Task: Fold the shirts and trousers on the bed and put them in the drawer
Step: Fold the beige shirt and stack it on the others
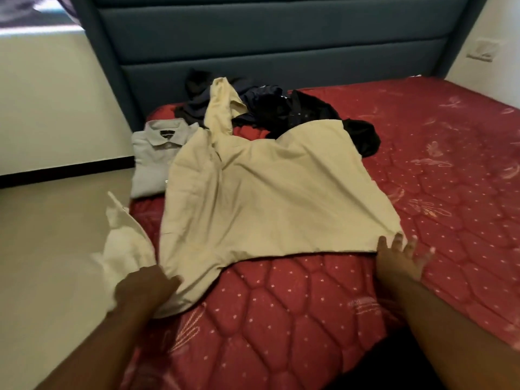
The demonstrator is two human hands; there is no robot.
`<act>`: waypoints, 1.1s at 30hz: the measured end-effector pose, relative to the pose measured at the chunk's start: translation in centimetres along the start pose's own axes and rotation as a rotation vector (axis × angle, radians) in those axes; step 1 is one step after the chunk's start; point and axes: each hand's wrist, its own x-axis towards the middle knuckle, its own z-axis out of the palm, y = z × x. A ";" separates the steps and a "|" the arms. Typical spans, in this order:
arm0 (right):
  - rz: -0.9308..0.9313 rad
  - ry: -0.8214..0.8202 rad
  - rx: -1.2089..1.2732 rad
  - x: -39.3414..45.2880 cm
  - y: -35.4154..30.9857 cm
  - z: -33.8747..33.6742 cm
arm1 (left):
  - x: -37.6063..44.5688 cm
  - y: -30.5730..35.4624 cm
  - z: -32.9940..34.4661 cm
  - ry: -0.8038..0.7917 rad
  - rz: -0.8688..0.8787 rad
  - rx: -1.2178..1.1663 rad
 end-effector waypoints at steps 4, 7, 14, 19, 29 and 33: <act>-0.530 0.071 -0.013 -2.9 -5.6 -0.8 | -1.5 1.7 -1.2 0.217 0.157 0.157; -0.631 -0.057 0.169 -4.8 -9.1 -0.7 | -0.9 0.3 -0.8 -0.066 0.145 -0.117; -0.534 0.055 0.136 -6.4 -10.4 0.4 | -1.9 -1.8 -4.5 -0.471 0.045 -0.148; -0.519 0.186 0.174 -4.7 -10.0 0.3 | 3.9 0.2 -3.4 0.194 -0.048 -1.041; -0.450 0.085 -0.015 -0.6 -9.2 -0.7 | 9.7 4.8 -2.8 0.146 -0.168 -1.658; -0.489 -0.019 -0.042 -0.9 -6.5 -1.4 | 7.6 0.5 -0.5 0.546 -0.461 -1.420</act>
